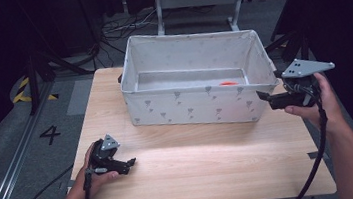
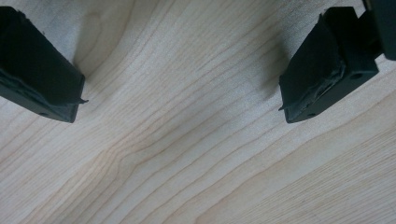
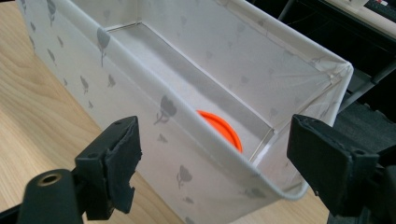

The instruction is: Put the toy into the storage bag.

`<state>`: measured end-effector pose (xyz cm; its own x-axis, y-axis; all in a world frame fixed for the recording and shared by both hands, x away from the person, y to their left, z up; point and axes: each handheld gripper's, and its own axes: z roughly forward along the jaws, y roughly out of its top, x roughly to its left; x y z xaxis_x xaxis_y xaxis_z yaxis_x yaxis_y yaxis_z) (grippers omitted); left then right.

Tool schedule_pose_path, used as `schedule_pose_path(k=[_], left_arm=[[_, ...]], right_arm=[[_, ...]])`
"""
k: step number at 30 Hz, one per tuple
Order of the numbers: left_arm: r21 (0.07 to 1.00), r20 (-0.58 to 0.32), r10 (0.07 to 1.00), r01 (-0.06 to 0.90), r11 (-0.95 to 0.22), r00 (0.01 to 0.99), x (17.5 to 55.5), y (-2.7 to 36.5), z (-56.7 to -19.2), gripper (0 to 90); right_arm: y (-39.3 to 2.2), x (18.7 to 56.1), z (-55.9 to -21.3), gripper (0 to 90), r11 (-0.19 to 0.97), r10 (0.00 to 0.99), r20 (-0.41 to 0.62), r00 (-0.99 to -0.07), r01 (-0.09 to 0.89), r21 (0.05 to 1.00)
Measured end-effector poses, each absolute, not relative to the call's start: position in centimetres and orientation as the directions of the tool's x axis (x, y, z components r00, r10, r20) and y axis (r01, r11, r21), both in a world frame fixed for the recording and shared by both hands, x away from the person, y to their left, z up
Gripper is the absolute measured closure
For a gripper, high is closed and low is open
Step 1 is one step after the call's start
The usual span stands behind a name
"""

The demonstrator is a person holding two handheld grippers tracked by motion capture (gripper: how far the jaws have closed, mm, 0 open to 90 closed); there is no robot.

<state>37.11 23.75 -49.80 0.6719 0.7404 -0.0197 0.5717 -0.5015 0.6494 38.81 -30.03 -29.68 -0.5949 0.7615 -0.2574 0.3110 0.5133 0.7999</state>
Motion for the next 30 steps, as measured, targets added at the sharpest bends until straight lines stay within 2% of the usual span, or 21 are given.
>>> schedule_pose_path(k=[18,30], left_arm=[[0.649,-0.019,0.741,0.573,-0.501,0.671,37.1,23.7,-49.8,0.4],[0.648,-0.021,0.746,0.577,-0.497,0.666,37.0,23.7,-49.8,0.5]], right_arm=[[-31.0,35.6,-35.4,17.7,0.577,0.759,-0.35,-0.549,0.318,0.753],[-32.1,34.3,-41.0,19.0,0.543,0.774,-0.262,-0.577,0.392,0.743]])
